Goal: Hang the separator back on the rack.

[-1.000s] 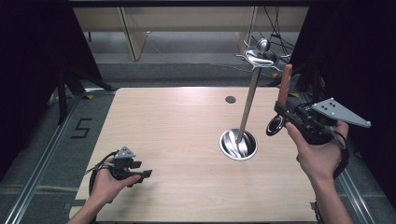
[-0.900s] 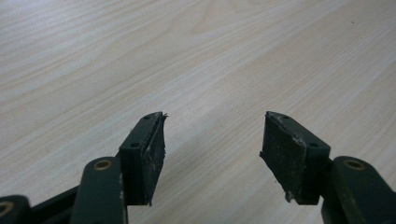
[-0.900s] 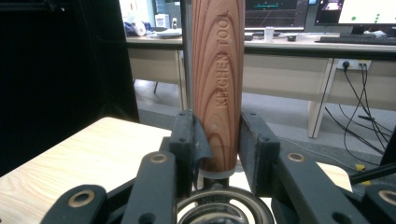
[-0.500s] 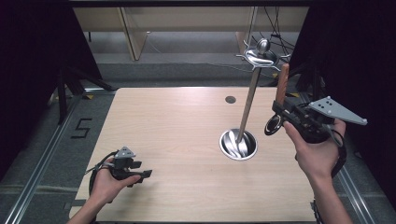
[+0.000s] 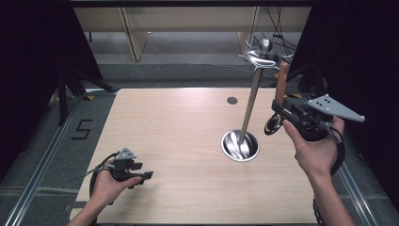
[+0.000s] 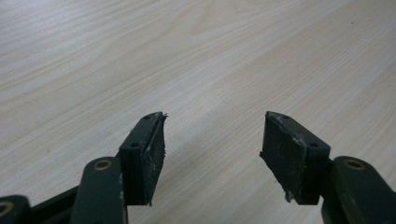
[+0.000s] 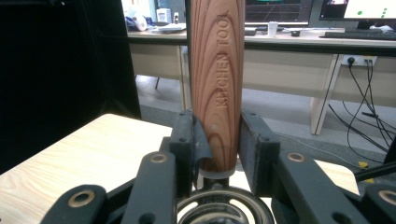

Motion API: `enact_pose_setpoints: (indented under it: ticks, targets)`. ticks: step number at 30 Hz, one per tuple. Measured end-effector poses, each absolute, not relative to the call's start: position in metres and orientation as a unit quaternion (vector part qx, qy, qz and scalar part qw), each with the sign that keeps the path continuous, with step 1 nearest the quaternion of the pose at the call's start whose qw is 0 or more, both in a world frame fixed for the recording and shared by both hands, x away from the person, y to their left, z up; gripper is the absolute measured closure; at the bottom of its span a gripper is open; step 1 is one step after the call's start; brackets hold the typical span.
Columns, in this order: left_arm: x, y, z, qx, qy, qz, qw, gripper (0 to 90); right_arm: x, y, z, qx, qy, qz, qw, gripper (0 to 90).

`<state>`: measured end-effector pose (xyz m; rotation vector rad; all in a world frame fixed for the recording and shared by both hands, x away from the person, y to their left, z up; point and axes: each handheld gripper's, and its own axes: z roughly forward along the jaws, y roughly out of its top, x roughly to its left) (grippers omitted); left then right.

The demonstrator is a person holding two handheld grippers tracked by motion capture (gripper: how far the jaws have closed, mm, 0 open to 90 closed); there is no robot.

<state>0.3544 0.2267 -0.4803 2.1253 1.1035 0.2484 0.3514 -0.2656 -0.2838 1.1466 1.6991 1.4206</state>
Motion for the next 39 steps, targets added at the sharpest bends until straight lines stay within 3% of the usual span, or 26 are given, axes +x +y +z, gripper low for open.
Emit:
enact_pose_setpoints:
  ticks: [31,39]
  targets:
    - [0.355,0.227,-0.480,0.825,0.427,0.095,0.358,38.5,0.362,-0.256,-0.288,0.443,0.642,0.540,0.316,69.3]
    - [0.355,0.227,-0.480,0.825,0.427,0.095,0.358,38.5,0.362,-0.258,-0.295,0.439,0.646,0.537,0.318,65.5]
